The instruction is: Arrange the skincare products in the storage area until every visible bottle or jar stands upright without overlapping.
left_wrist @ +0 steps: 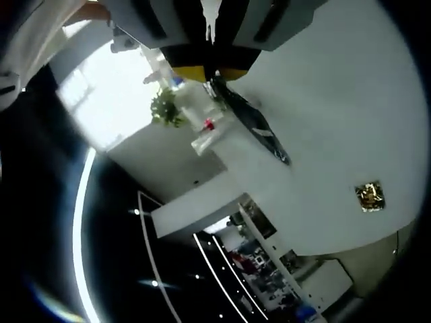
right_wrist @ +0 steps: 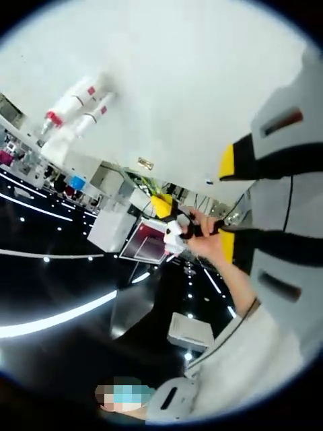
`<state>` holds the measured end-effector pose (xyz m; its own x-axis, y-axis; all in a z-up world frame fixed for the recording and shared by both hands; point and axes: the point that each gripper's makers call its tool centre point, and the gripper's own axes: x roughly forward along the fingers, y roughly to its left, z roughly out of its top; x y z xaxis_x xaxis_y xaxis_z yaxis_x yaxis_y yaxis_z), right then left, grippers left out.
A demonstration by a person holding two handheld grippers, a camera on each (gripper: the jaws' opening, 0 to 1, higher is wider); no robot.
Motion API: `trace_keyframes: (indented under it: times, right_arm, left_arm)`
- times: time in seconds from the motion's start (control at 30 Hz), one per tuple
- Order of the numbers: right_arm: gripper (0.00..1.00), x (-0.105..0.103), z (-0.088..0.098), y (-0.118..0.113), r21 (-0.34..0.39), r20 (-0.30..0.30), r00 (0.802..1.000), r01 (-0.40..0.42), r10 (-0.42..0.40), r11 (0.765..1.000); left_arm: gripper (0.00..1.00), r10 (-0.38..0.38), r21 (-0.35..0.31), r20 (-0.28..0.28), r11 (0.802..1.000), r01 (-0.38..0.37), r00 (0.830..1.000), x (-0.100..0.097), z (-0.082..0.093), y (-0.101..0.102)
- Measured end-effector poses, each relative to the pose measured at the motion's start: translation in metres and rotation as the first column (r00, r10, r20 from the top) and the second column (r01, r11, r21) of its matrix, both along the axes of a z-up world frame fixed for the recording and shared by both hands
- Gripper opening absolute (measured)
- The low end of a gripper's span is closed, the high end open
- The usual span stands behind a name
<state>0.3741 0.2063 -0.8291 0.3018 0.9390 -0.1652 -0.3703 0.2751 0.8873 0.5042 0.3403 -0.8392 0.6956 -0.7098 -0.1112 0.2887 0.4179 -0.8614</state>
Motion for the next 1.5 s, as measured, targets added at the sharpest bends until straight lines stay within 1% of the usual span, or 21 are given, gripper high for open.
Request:
trace_keyframes:
  times: [0.13,0.3,0.47,0.6,0.63,0.7,0.77,0.87,0.93,0.97,1.0,1.03,1.07,1.13,1.17,1.27,1.33,1.4,1.47,1.5]
  right_arm:
    - [0.28,-0.004,-0.004,-0.007,-0.019,-0.026,0.999,0.036,-0.036,0.999]
    - [0.28,-0.012,-0.009,-0.015,-0.048,-0.050,0.996,0.067,-0.070,0.997]
    - [0.28,-0.012,-0.012,-0.022,-0.046,-0.071,0.992,0.105,-0.108,0.993]
    - [0.28,-0.014,-0.010,-0.024,-0.048,-0.071,0.991,0.112,-0.116,0.993]
    - [0.28,-0.015,-0.011,-0.025,-0.050,-0.072,0.991,0.114,-0.117,0.992]
    - [0.28,-0.017,-0.014,-0.028,-0.052,-0.081,0.989,0.121,-0.125,0.991]
    - [0.28,-0.020,-0.016,-0.029,-0.055,-0.090,0.988,0.120,-0.124,0.991]
    - [0.28,-0.023,-0.017,-0.029,-0.062,-0.099,0.988,0.112,-0.118,0.992]
    - [0.28,-0.022,-0.016,-0.029,-0.061,-0.100,0.988,0.114,-0.120,0.992]
    - [0.28,-0.021,-0.016,-0.029,-0.062,-0.097,0.988,0.115,-0.120,0.991]
    - [0.28,-0.021,-0.017,-0.029,-0.063,-0.096,0.988,0.116,-0.121,0.991]
    - [0.28,-0.020,-0.018,-0.030,-0.066,-0.097,0.987,0.121,-0.127,0.991]
    - [0.29,-0.020,-0.019,-0.030,-0.066,-0.099,0.987,0.123,-0.129,0.990]
    - [0.29,-0.020,-0.020,-0.030,-0.069,-0.099,0.986,0.125,-0.131,0.990]
    - [0.29,-0.020,-0.020,-0.030,-0.070,-0.099,0.986,0.126,-0.132,0.990]
    - [0.29,-0.017,-0.022,-0.031,-0.069,-0.105,0.984,0.136,-0.143,0.988]
    - [0.29,-0.016,-0.023,-0.032,-0.068,-0.106,0.984,0.138,-0.145,0.988]
    - [0.29,-0.015,-0.022,-0.032,-0.063,-0.108,0.983,0.143,-0.149,0.988]
    - [0.29,-0.015,-0.024,-0.034,-0.058,-0.111,0.982,0.147,-0.153,0.987]
    - [0.29,-0.015,-0.025,-0.035,-0.059,-0.114,0.981,0.150,-0.156,0.987]
  left_arm:
    - [0.00,-0.012,0.031,-0.001,0.999,0.012,1.000,0.017,-0.012,-0.003]
    - [0.01,-0.017,0.042,-0.011,0.999,0.018,1.000,0.041,-0.026,-0.009]
    - [0.01,-0.051,0.082,-0.008,0.995,0.052,0.999,0.057,-0.035,-0.018]
    - [0.01,-0.055,0.097,-0.016,0.994,0.056,0.998,0.071,-0.040,-0.017]
    - [0.01,-0.062,0.101,-0.017,0.993,0.063,0.998,0.074,-0.042,-0.017]
    - [0.01,-0.091,0.129,-0.022,0.987,0.093,0.996,0.079,-0.051,-0.017]
    - [0.01,-0.111,0.147,-0.031,0.983,0.114,0.993,0.081,-0.055,-0.018]
    - [0.01,-0.161,0.202,-0.043,0.965,0.166,0.986,0.085,-0.069,-0.022]
    - [0.01,-0.173,0.210,-0.050,0.961,0.180,0.984,0.087,-0.073,-0.024]
    - [0.01,-0.200,0.230,-0.049,0.951,0.206,0.979,0.086,-0.076,-0.028]
    - [0.01,-0.209,0.234,-0.050,0.948,0.215,0.977,0.085,-0.077,-0.029]
    - [0.01,-0.229,0.248,-0.056,0.939,0.236,0.972,0.087,-0.083,-0.031]
    - [0.01,-0.237,0.246,-0.055,0.938,0.243,0.970,0.087,-0.083,-0.034]
    - [0.01,-0.249,0.213,-0.057,0.943,0.256,0.967,0.089,-0.084,-0.038]
    - [0.01,-0.247,0.208,-0.055,0.945,0.253,0.967,0.091,-0.085,-0.038]
    - [0.01,-0.243,0.220,-0.070,0.942,0.252,0.968,0.097,-0.094,-0.039]
    - [0.01,-0.244,0.221,-0.088,0.941,0.258,0.966,0.097,-0.099,-0.039]
    - [0.01,-0.254,0.215,-0.137,0.936,0.279,0.957,0.095,-0.111,-0.040]
    - [0.01,-0.258,0.216,-0.154,0.933,0.287,0.954,0.094,-0.116,-0.041]
    - [0.01,-0.249,0.213,-0.155,0.937,0.278,0.956,0.095,-0.116,-0.042]
